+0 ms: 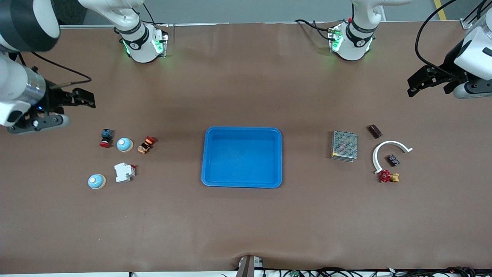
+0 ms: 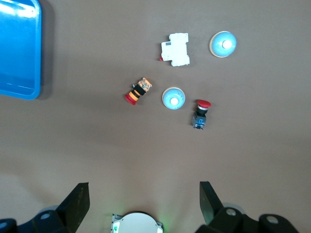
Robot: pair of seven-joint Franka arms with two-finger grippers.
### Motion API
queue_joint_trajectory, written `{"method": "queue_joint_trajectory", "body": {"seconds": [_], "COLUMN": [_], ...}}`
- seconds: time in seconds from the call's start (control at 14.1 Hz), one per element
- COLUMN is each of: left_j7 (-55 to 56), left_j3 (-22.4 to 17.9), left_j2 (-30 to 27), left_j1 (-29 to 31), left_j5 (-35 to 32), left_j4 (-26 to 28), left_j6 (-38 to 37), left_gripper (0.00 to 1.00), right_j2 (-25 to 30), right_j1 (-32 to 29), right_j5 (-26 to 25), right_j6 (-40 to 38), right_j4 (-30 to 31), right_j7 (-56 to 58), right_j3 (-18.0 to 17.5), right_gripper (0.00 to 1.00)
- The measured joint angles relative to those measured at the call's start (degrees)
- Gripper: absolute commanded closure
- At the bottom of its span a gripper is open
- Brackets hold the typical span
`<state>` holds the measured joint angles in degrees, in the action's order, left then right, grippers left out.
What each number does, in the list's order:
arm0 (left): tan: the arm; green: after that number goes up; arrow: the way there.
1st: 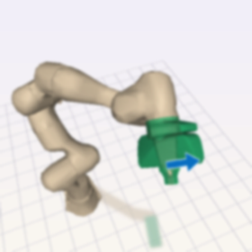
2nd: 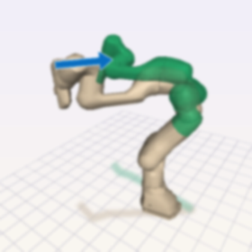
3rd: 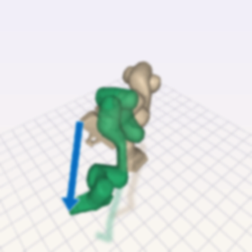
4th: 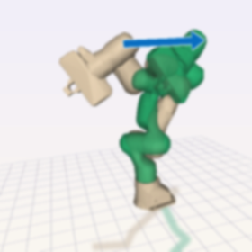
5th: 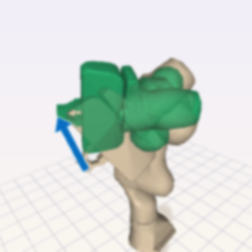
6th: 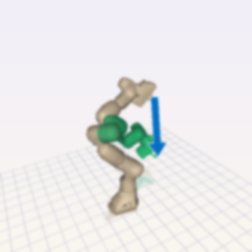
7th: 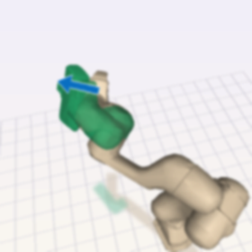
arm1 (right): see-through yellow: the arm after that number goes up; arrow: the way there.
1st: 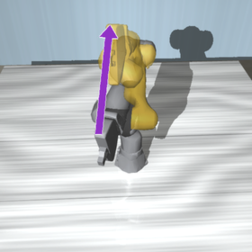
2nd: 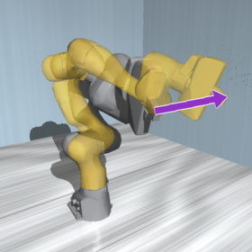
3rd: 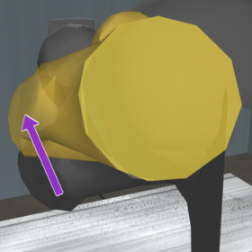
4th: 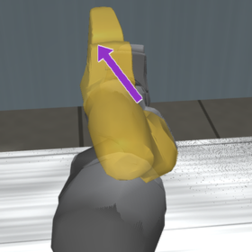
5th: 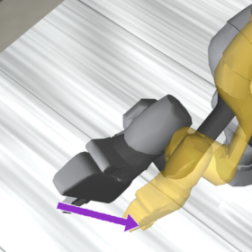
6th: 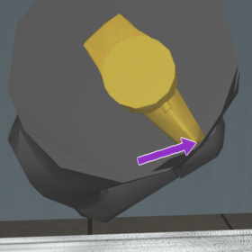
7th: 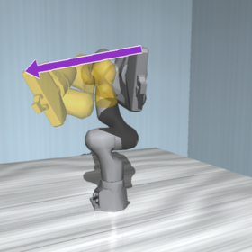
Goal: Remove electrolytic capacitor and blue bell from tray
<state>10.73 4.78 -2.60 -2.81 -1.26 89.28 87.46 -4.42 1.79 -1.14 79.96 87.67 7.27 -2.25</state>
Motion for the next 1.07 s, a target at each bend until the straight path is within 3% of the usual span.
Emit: {"method": "queue_joint_trajectory", "body": {"seconds": [0.28, 0.64, 1.07], "left_j7": [-2.9, -3.1, -3.2], "left_j3": [-0.3, -0.4, -0.4], "left_j2": [-0.1, -0.1, -0.1], "left_j1": [0.7, 1.1, 1.2], "left_j5": [0.0, 0.0, 0.0], "left_j4": [-0.1, -0.1, -0.2], "left_j6": [0.0, 0.0, 0.0], "left_gripper": [0.00, 0.00, 0.00], "right_j2": [0.8, 0.9, 0.2], "right_j1": [-2.2, -7.6, -7.8], "right_j5": [-0.1, -0.1, 0.0], "right_j6": [-9.0, -8.9, -6.3], "right_j4": [-9.6, -10.3, -10.0], "right_j7": [1.1, 2.5, 2.5], "right_j3": [0.8, 1.1, 1.0], "right_gripper": [0.00, 0.00, 0.00]}}
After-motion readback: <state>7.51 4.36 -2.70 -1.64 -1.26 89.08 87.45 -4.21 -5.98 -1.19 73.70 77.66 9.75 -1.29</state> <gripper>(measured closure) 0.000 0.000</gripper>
